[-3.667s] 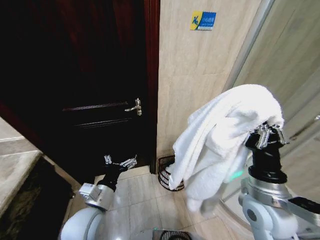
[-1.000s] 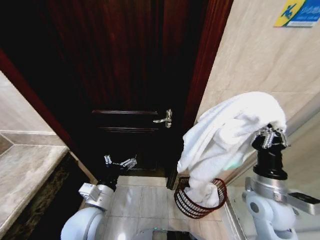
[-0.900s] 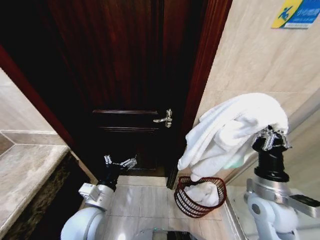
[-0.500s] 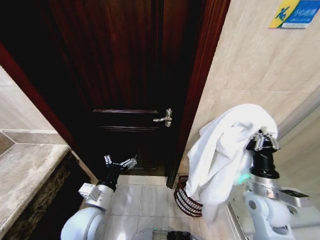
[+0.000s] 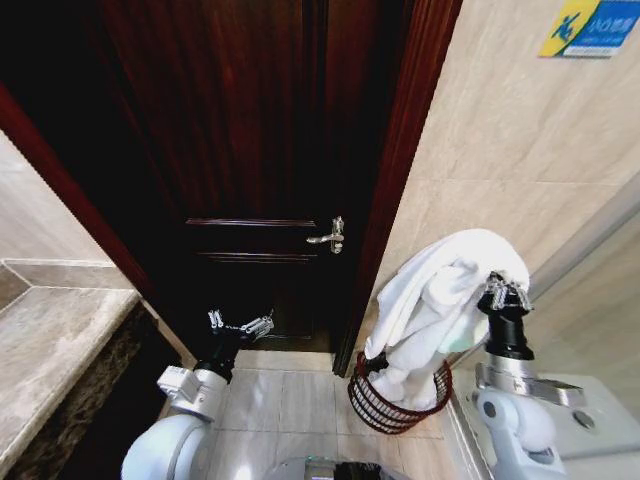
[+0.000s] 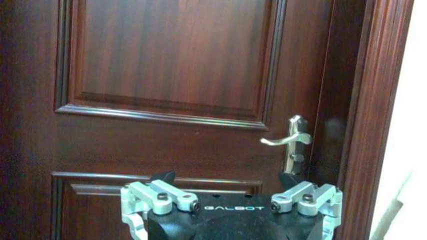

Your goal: Discard the used towel into the hamper.

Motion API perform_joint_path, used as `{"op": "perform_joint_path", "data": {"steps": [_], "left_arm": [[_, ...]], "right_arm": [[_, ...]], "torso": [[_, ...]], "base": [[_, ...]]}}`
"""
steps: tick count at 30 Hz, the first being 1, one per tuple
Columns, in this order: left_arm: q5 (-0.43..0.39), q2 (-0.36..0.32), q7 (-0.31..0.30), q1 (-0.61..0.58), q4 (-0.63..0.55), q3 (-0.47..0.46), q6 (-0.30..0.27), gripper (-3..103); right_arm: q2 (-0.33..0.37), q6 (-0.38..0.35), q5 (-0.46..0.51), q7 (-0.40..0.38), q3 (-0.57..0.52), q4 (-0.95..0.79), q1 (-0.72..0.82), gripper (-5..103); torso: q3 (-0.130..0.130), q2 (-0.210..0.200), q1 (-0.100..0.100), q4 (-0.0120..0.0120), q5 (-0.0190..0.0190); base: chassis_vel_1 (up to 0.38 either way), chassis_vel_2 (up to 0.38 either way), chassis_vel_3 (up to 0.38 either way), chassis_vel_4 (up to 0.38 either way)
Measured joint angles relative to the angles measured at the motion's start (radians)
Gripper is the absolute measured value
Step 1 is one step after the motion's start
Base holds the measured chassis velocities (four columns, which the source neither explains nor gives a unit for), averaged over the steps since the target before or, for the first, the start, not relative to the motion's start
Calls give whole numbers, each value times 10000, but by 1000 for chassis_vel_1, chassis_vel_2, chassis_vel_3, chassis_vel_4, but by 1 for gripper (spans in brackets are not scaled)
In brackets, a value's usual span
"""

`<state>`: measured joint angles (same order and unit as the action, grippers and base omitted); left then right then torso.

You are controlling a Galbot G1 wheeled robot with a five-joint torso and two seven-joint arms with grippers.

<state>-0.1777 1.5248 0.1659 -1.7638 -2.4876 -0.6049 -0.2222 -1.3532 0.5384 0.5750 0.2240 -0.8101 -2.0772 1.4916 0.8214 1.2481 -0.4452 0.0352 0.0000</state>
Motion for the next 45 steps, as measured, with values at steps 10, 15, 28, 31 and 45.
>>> {"op": "perform_joint_path", "data": {"steps": [10,15,28,31,45], "left_arm": [[0,0,0,0,0,0,0,100],[0,0,0,0,0,0,1,100],[0,0,0,0,0,0,1,100],[0,0,0,0,0,0,1,100],[0,0,0,0,0,0,0,100]], "right_arm": [[-124,378,1,100,450,1255,-198,3],[-113,384,183,93,600,1483,-207,3],[29,601,312,-63,255,2867,-489,3],[28,700,314,-43,253,3058,-463,3],[117,1125,798,186,616,4878,-534,3]], "torso": [[0,-1,0,1,3],[0,-1,0,0,0],[0,-1,0,0,0],[0,-1,0,0,0],[0,-1,0,0,2]], "base": [[0,0,0,0],[0,0,0,0],[0,0,0,0],[0,0,0,0],[0,0,0,0]]}}
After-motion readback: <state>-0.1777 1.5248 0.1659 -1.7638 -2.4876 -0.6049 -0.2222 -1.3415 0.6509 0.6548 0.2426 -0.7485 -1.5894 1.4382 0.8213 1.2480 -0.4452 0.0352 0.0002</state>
